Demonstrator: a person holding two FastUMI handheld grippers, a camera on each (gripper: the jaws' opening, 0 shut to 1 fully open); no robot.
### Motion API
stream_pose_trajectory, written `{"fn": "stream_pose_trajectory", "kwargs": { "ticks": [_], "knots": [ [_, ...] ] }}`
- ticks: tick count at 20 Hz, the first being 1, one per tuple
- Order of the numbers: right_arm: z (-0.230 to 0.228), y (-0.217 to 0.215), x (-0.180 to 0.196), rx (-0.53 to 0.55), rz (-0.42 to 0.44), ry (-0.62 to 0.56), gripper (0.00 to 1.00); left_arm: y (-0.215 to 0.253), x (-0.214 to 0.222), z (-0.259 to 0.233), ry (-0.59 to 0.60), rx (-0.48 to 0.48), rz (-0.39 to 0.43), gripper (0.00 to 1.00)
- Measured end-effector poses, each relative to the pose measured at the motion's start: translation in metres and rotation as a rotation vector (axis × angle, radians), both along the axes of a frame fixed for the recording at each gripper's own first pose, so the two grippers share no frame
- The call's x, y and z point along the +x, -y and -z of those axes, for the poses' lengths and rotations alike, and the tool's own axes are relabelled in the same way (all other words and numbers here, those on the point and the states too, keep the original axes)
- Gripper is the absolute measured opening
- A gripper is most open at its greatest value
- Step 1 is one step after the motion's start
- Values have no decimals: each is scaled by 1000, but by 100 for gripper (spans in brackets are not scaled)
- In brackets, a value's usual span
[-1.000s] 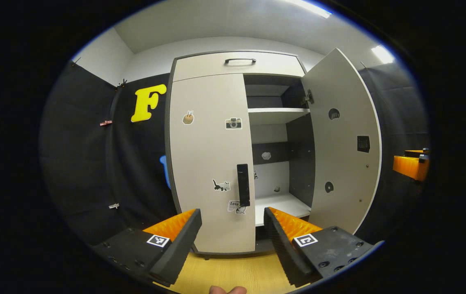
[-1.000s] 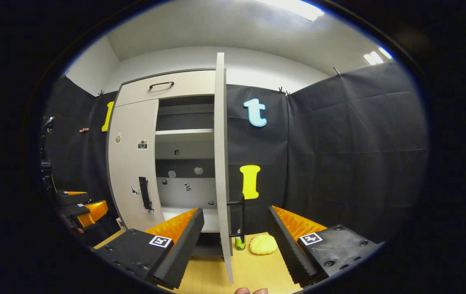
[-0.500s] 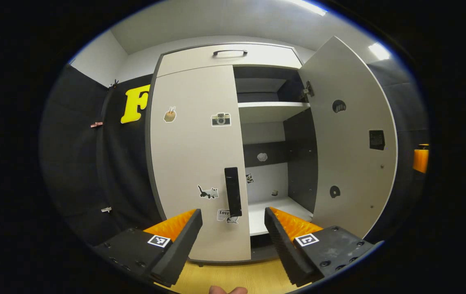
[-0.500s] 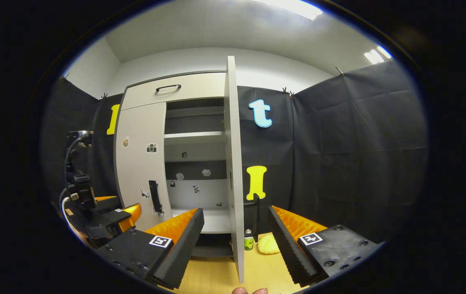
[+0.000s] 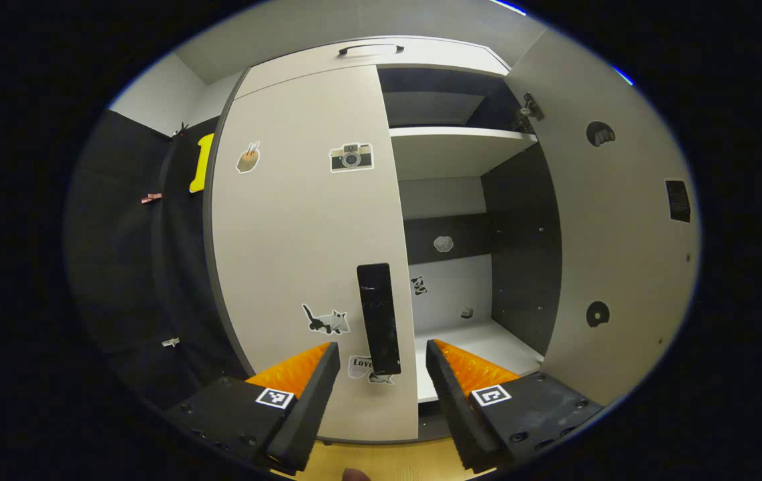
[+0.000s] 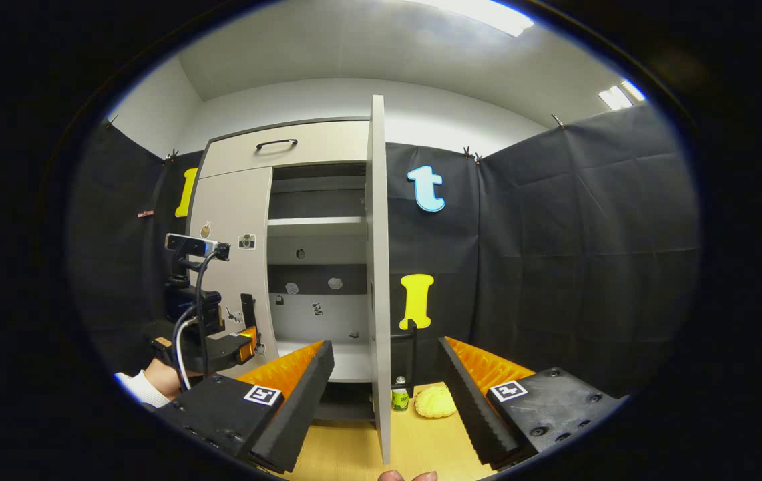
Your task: Open the right door of the double-door shoe cabinet with the right hand, and open the left door with the left hand.
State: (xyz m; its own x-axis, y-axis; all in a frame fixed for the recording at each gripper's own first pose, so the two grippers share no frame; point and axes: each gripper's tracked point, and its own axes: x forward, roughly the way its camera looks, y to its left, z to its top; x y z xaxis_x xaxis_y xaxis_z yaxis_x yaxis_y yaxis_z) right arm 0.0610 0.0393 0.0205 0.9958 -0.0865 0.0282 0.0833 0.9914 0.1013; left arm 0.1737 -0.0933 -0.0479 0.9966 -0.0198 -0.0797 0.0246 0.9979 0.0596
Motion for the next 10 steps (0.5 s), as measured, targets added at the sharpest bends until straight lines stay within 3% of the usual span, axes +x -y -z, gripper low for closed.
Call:
{"fn": "stream_pose_trajectory", "kwargs": {
  "ticks": [2, 7, 10],
  "knots": [
    [2, 5, 0, -3, 6, -8, 100, 0, 15, 1, -6, 5, -10, 78],
    [6, 15, 2, -10, 14, -19, 97, -7, 48, -4, 14, -17, -48, 74],
    [7, 19, 3, -3, 11, -24, 97, -10, 66, -9, 20, -6, -59, 62]
  ]
}}
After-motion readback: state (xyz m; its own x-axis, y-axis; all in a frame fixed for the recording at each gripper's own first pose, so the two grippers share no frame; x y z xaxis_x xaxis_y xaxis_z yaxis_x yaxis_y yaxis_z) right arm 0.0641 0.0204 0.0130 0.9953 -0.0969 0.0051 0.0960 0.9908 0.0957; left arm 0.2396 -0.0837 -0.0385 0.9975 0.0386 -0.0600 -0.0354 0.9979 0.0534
